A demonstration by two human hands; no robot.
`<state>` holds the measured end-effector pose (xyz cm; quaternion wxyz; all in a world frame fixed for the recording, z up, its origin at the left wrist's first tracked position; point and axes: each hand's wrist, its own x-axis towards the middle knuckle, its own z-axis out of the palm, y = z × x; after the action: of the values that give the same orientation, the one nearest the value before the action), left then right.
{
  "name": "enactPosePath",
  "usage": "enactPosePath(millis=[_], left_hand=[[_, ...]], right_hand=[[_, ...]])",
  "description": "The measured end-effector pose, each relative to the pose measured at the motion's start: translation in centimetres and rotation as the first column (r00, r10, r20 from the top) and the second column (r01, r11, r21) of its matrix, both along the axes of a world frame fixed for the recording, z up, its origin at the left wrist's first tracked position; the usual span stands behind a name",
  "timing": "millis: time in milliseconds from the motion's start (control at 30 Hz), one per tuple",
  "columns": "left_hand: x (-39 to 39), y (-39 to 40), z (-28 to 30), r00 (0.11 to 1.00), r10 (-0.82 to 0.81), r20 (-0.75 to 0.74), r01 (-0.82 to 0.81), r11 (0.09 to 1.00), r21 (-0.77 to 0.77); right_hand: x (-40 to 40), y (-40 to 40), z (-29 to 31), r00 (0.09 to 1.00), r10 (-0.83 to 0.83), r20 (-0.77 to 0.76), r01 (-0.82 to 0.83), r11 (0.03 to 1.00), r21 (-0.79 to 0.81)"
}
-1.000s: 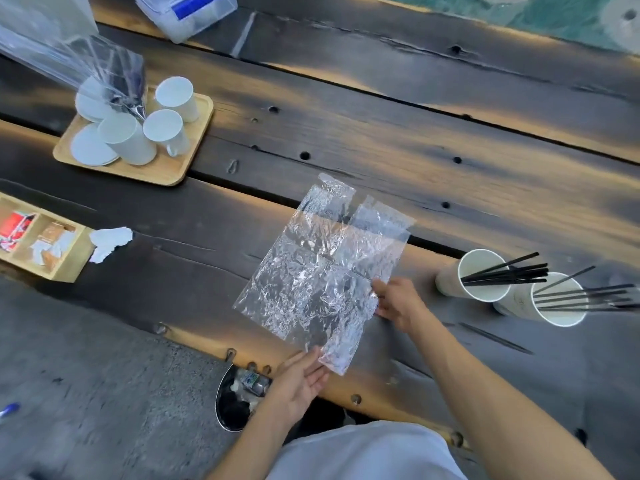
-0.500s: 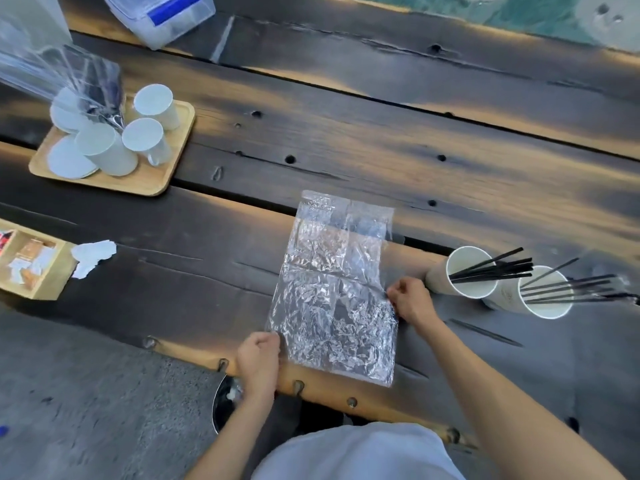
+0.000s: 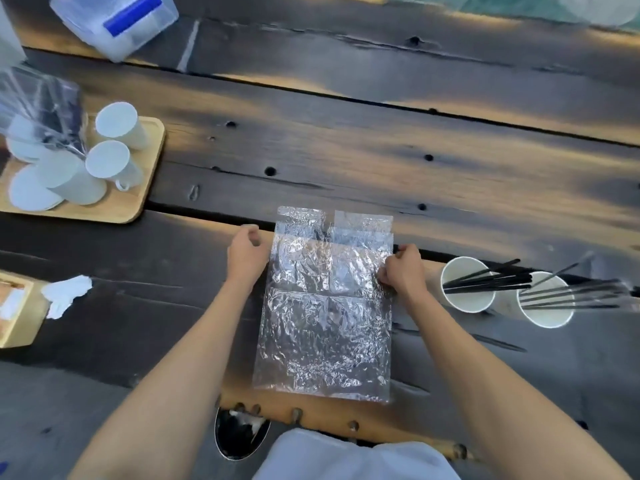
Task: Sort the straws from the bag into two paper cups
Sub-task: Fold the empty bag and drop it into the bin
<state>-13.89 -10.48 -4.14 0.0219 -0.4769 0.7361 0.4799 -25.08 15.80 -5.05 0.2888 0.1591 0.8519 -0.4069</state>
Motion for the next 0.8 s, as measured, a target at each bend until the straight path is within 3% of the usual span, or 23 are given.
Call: enactPosePath(millis=[167, 267, 333, 567, 800], left_hand=[[-3.8, -1.1, -1.3, 0.999, -0.023, 0.037, 0.017, 0.988, 0.152], [-4.8, -0.8, -1.8, 1.000, 0.014, 0.026, -0.020, 0.973, 0.228], [-5.2, -0.8, -1.8, 1.000, 0.030, -0.002, -0.029, 0.975, 0.222], [-4.1, -1.4, 0.6, 0.979, 0.101, -0.176, -0.059, 0.971, 0.231], [3.7, -1.7, 3.4, 0.947, 0.084, -0.310, -0.012, 0.974, 0.227]], right_hand=[[-2.5, -0.9, -0.4, 0.973, -0.179, 0.146, 0.191, 0.979, -0.074], [-3.2, -1.1, -1.0, 0.886, -0.376, 0.273, 0.435, 0.878, -0.202], [-3.2, -1.3, -0.8, 0.859, -0.434, 0.272, 0.499, 0.827, -0.257], [-2.9, -1.2, 1.8, 0.934, -0.348, 0.084, 0.353, 0.856, -0.378], [2.1, 2.3, 6.2, 0.980, -0.167, -0.104, 0.106, 0.894, -0.436]])
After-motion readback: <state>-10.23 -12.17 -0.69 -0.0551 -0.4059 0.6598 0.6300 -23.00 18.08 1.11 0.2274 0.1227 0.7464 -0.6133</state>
